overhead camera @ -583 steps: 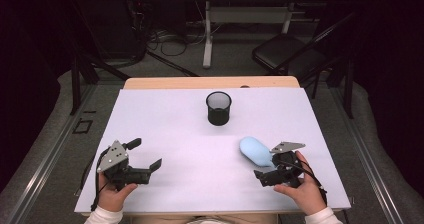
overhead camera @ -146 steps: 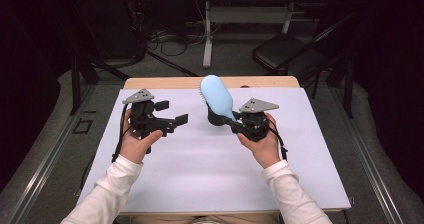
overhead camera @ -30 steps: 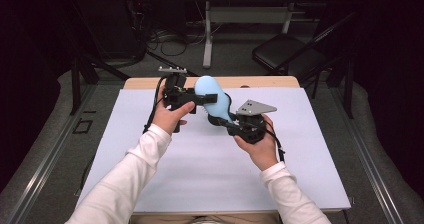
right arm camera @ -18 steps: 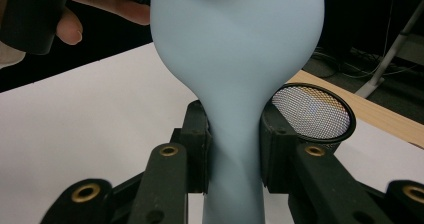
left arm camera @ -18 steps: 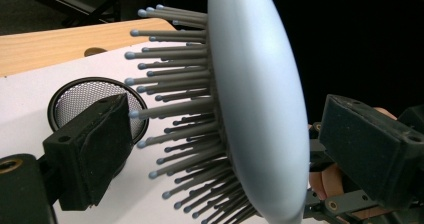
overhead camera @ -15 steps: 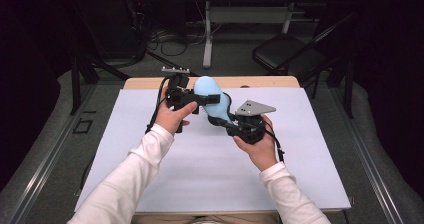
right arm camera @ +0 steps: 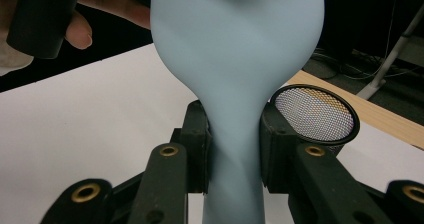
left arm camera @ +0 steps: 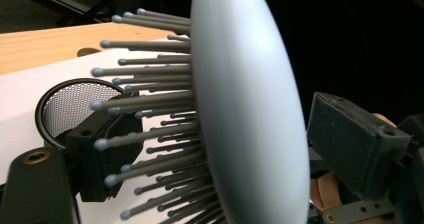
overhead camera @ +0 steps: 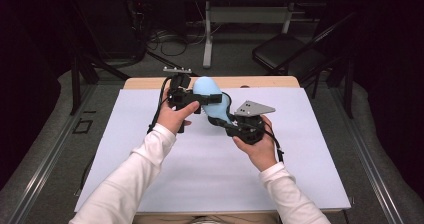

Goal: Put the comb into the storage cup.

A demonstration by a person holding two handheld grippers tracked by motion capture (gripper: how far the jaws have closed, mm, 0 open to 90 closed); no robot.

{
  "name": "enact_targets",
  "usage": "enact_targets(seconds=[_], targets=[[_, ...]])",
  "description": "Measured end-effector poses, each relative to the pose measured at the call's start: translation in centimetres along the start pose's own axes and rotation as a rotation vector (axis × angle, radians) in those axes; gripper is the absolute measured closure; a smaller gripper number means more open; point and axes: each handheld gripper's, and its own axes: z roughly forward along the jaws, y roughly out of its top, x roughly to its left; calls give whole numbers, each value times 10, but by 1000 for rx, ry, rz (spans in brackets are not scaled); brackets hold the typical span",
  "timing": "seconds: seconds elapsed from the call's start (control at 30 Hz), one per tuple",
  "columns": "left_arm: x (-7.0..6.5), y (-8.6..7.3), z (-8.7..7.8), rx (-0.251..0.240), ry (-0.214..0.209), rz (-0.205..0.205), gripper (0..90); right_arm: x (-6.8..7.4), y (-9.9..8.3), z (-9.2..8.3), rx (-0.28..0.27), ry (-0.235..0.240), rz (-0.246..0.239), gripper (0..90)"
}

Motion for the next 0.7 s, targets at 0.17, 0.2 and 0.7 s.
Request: enact_targets(seconds=[0.17,0.2,0.7], targets=[[0,0,1,7,3,8,156,0,0,0,1,1,-1,695],[0,0,1,8,3,8,156,0,0,0,1,2,-1,695],[0,-1,2,24,4,5,211,1,-1,1,4,3,-2,695]])
